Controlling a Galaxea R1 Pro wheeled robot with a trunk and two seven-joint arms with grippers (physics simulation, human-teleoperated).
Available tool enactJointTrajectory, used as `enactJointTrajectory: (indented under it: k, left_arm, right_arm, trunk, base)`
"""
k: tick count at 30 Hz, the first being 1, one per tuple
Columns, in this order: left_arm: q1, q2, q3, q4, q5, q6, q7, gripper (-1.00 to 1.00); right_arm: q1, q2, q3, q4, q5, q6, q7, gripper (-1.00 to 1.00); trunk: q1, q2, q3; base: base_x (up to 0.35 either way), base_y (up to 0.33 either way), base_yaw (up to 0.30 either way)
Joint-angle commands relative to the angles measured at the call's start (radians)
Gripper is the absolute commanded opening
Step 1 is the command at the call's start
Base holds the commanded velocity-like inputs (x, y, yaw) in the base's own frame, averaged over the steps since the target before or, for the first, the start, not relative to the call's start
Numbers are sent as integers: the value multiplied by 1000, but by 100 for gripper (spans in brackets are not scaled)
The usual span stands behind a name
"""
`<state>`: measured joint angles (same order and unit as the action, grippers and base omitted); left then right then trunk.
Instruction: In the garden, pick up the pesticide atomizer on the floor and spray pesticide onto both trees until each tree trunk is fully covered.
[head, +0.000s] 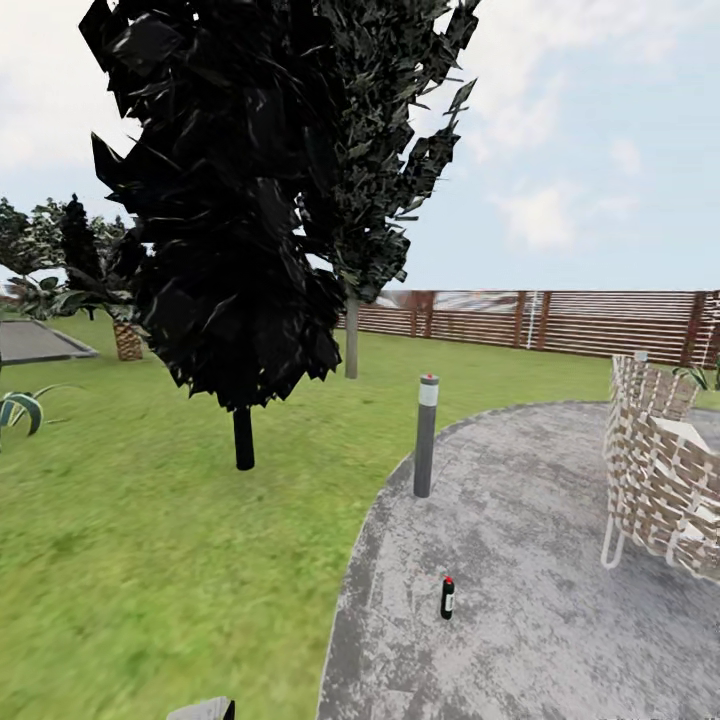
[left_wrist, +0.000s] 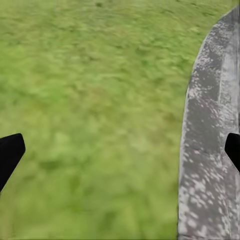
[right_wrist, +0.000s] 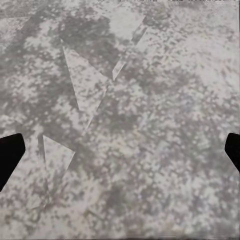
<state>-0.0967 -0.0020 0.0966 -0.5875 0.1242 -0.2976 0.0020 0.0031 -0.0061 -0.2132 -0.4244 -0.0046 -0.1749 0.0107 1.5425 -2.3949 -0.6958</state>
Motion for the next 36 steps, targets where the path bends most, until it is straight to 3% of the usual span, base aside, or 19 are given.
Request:
enactJointTrajectory:
  k: [1,12,18,20,22,36]
  left_arm:
    - [0,0,0,0,0,0,0,100]
    - [0,0,0,0,0,0,1,100]
    - [0,4,1,1,0,0,0,100]
    - [0,26,1,1,0,0,0,100]
    - [0,32,0,1,0,0,0,100]
    - [0,35,-1,-1,-1,0,0,100]
  right_arm:
    - [0,0,0,0,0,0,0,100]
    - [0,0,0,1,0,0,0,100]
    - [0,0,-1,0,-1,0,1,100]
    - [0,4,-1,-1,0,0,-2,100]
    - [0,3,0,0,0,0,-1,100]
    - [0,0,-2,10,-3,0,1,100]
  trunk:
    - [0,0,0]
    - [0,0,0]
    - [0,0,0]
    - [0,0,0]
    - [0,0,0]
    - [0,0,3]
  base:
    - [98,287,-267]
    - [84,230,-267]
    - [9,24,-267]
    - [1,2,-267]
    - [0,1,-267]
    - [0,0,-267]
